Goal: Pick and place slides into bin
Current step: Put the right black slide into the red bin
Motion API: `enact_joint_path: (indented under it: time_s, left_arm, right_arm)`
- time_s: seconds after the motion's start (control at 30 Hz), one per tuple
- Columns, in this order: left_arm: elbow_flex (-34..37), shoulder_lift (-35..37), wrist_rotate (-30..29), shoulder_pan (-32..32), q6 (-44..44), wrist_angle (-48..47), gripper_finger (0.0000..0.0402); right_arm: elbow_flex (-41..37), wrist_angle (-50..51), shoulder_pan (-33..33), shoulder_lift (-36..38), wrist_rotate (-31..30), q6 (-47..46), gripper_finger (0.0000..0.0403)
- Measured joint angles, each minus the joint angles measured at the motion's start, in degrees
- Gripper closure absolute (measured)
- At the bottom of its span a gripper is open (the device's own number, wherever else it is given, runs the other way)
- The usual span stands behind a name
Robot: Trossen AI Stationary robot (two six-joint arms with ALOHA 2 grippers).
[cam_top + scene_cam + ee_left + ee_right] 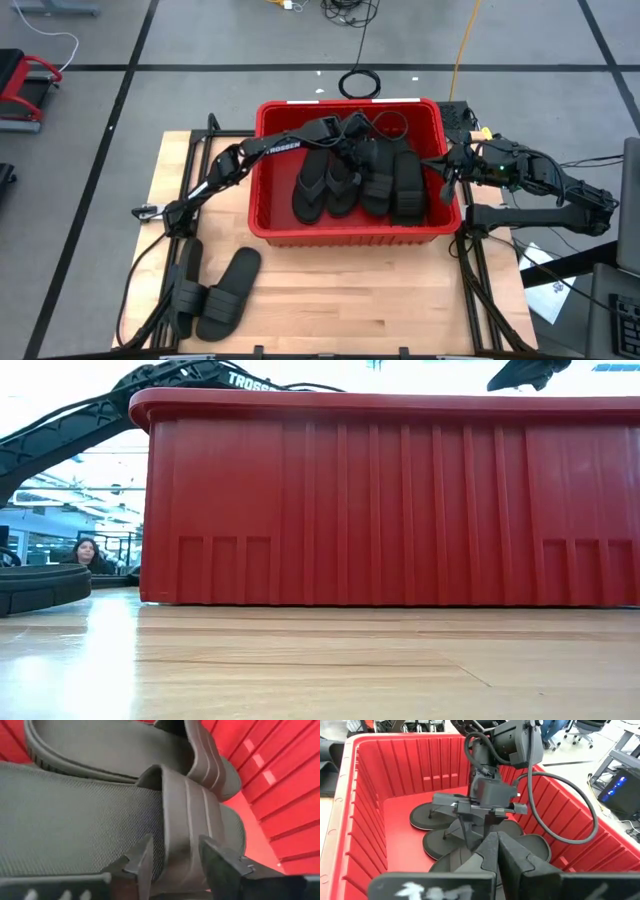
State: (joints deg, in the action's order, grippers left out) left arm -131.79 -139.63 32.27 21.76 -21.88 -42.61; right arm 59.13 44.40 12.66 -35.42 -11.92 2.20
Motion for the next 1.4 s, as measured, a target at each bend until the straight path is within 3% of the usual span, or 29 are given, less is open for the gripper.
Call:
enact_joint_path:
  time_s: [0.23,0.47,0.57,0.77,0.93,1.03,1.27,1.4]
  left_arm:
    - [0.1,3.5,1.8,-0.1,1.7,-0.9,0.0215]
    - [0.1,15.9,0.6,-0.9,1.1,-4.1,0.0212]
    - [0.1,25.3,-0.7,-3.1,-1.8,-8.7,0.0248]
    - [0.0,43.0,-2.7,-14.9,-4.7,-13.6,0.0384]
    - [2.0,49.1,-16.1,-26.1,0.9,-26.3,0.0400]
    - [11.9,51.7,-17.4,-29.0,4.2,-26.1,0.0401]
    - [45.3,60.8,-12.1,-30.4,7.0,8.8,0.0402]
    - [62.4,64.3,-9.3,-28.3,13.8,24.6,0.0402]
  right_arm:
    - [0.0,0.0,0.0,0.0,0.0,-1.1,0.0403]
    - [0.0,1.2,0.0,0.0,0.0,-4.1,0.0403]
    - [0.0,1.4,0.0,0.0,0.2,-4.1,0.0403]
    - [0.0,-2.4,0.0,0.2,8.8,-4.6,0.0403]
    - [0.0,-13.5,0.0,0.1,15.2,-4.1,0.0403]
    - [0.0,-22.3,-0.1,-0.1,19.9,-3.4,0.0403]
    - [0.0,-27.7,-1.4,-3.7,19.6,-6.5,0.0403]
    - [0.0,-27.7,-5.0,-6.5,19.6,-7.5,0.0403]
